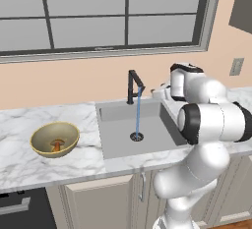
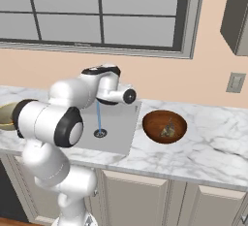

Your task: Pick the bananas from the sink and place them in one bowl. Place the mushroom in the other bowl. Then turn off the sink faucet.

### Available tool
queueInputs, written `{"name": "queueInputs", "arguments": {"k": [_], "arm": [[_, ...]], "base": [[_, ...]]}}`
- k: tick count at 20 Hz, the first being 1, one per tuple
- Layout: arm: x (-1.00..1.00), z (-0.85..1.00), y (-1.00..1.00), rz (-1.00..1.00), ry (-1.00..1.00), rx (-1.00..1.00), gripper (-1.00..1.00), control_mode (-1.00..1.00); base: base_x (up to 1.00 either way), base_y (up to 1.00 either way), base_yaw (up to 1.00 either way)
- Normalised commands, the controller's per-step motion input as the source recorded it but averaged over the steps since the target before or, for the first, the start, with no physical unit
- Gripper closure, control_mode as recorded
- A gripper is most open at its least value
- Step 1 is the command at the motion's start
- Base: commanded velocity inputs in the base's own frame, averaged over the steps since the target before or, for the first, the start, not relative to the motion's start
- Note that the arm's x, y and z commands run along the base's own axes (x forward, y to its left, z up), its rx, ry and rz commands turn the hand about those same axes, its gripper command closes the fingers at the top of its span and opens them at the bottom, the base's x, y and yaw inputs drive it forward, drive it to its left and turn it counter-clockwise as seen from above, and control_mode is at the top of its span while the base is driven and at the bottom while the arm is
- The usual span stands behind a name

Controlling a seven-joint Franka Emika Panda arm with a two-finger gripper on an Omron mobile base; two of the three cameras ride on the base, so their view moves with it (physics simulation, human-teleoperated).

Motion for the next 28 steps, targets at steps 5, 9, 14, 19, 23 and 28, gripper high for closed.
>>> {"name": "queueInputs", "arguments": {"k": [5,9,14,19,23,28], "arm": [[0.31,-0.32,0.0,0.0,0.01,0.08,-1.0,-1.0],[0.38,-0.39,0.0,0.0,0.0,0.1,-1.0,-1.0],[0.38,-0.12,0.0,0.0,0.0,0.06,-1.0,-1.0],[0.41,-0.1,0.0,0.0,0.0,0.05,-1.0,-1.0],[0.36,-0.26,0.0,0.0,0.01,0.04,-1.0,-1.0],[0.33,-0.16,0.06,0.0,0.02,0.05,-1.0,-1.0]], "base": [[0.0,0.0,0.0],[0.0,0.0,0.0],[0.0,0.0,0.0],[0.0,0.0,0.0],[0.0,0.0,0.0],[0.0,0.0,0.0]]}}
